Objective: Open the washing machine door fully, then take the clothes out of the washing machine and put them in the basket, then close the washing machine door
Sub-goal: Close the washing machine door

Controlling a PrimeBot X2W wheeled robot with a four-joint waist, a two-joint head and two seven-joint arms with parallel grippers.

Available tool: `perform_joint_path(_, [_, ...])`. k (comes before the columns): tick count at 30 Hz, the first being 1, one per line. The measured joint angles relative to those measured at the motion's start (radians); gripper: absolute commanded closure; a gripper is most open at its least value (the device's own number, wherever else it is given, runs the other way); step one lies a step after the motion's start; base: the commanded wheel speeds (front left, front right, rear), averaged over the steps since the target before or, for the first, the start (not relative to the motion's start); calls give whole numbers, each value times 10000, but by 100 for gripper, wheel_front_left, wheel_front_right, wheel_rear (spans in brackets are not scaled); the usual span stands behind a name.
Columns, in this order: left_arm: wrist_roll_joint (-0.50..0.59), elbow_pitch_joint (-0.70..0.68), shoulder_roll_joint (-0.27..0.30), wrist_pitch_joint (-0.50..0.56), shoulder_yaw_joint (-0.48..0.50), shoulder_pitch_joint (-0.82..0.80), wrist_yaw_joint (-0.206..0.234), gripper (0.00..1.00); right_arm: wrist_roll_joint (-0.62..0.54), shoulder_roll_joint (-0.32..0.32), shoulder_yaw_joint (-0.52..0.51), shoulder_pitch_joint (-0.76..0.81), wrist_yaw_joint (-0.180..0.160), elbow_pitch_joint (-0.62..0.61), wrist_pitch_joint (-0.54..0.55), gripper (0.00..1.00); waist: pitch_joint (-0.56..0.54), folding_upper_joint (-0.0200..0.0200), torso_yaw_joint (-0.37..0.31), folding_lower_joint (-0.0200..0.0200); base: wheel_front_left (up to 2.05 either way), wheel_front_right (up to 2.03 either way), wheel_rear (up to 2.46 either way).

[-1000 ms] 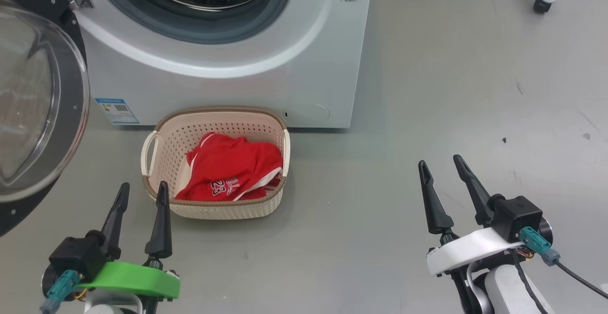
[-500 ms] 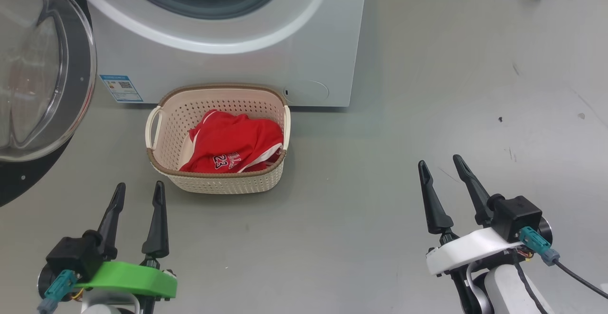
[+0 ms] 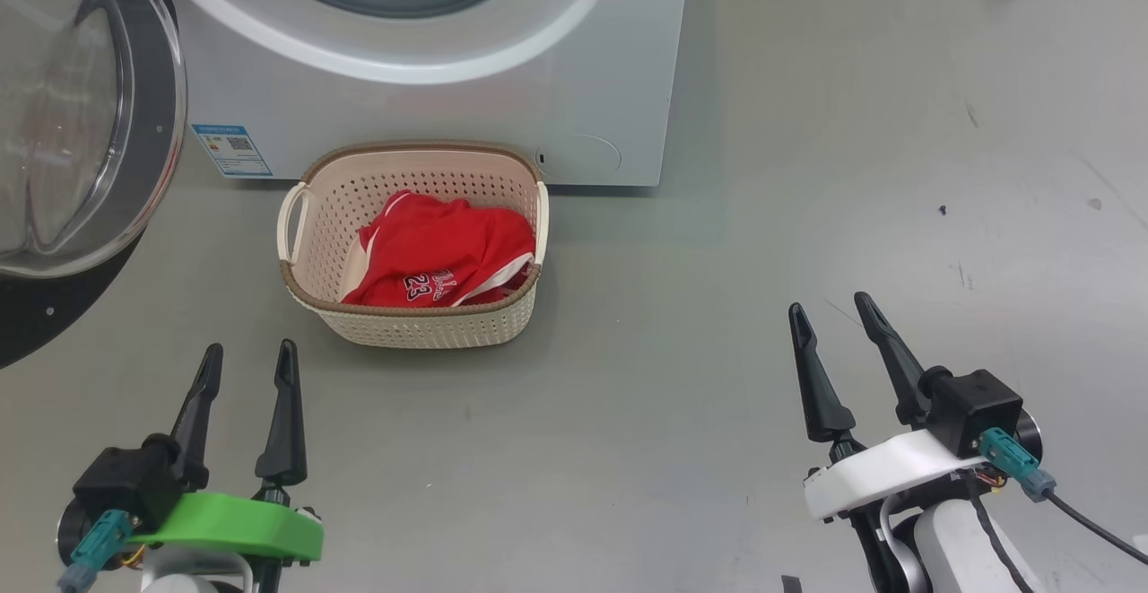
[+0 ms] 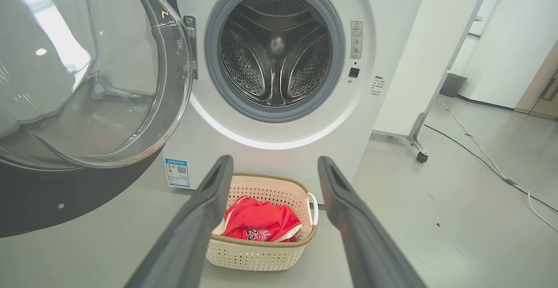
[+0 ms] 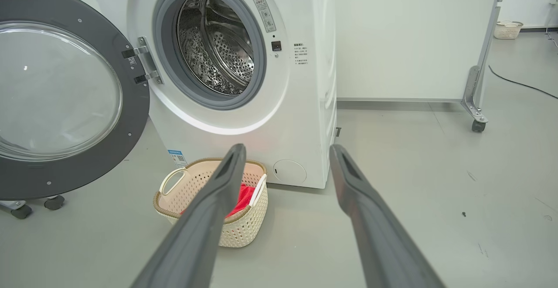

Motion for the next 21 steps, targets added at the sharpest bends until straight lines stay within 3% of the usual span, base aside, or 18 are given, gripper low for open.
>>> perform_joint_path(21, [192,75,-8,0,17,-1,0,0,0,0,-2,-8,-65,10,0,0,-42,0,36,0,0,0,0])
